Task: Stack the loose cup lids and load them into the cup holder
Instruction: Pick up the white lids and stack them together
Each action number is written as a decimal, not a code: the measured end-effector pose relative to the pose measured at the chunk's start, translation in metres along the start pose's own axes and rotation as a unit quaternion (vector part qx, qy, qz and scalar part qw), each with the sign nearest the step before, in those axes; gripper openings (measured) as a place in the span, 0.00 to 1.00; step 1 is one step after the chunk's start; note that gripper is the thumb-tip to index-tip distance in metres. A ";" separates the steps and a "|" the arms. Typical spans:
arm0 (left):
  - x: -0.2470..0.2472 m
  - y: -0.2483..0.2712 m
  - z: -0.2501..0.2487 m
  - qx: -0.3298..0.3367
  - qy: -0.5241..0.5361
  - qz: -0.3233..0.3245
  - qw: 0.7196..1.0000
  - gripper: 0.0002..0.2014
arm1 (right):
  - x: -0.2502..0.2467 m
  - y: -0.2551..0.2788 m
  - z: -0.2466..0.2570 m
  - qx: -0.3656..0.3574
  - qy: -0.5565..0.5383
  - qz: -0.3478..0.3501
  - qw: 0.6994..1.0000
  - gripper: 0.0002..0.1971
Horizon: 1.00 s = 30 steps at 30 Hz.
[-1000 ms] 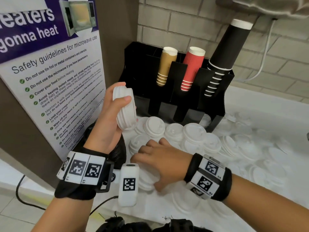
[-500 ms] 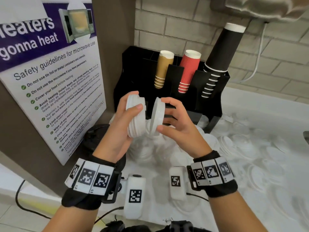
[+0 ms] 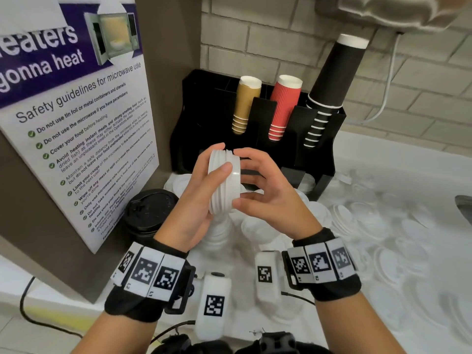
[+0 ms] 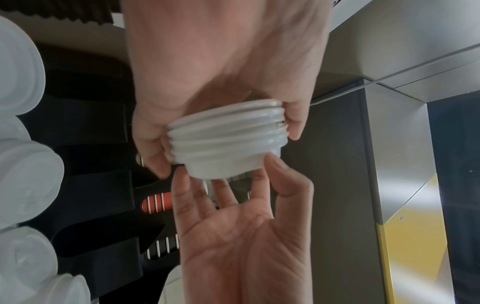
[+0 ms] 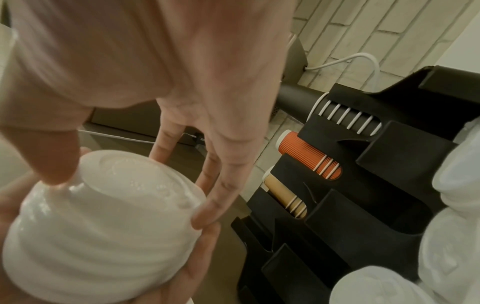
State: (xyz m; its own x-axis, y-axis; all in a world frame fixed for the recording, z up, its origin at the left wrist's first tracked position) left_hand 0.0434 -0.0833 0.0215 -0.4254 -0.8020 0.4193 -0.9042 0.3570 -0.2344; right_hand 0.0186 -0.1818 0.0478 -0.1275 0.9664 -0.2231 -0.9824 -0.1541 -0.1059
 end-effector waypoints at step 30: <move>-0.003 0.001 -0.011 0.033 -0.043 -0.013 0.998 0.34 | 0.032 0.121 -0.100 -0.099 0.790 0.302 0.525 0.28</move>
State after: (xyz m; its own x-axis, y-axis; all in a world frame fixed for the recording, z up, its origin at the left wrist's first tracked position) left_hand 0.0431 -0.0755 0.0295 -0.3943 -0.8495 0.3506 -0.9092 0.3051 -0.2834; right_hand -0.0909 -0.1903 -0.0694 0.0188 -0.6224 -0.7825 -0.7741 -0.5044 0.3825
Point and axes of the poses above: each hand's wrist, its own y-axis away from the middle knuckle, its own x-axis out of the palm, z = x × y, the point moved 9 cm from there along -y, towards the middle knuckle, and after that the axes turned 10 degrees about x, right-handed, at the moved point
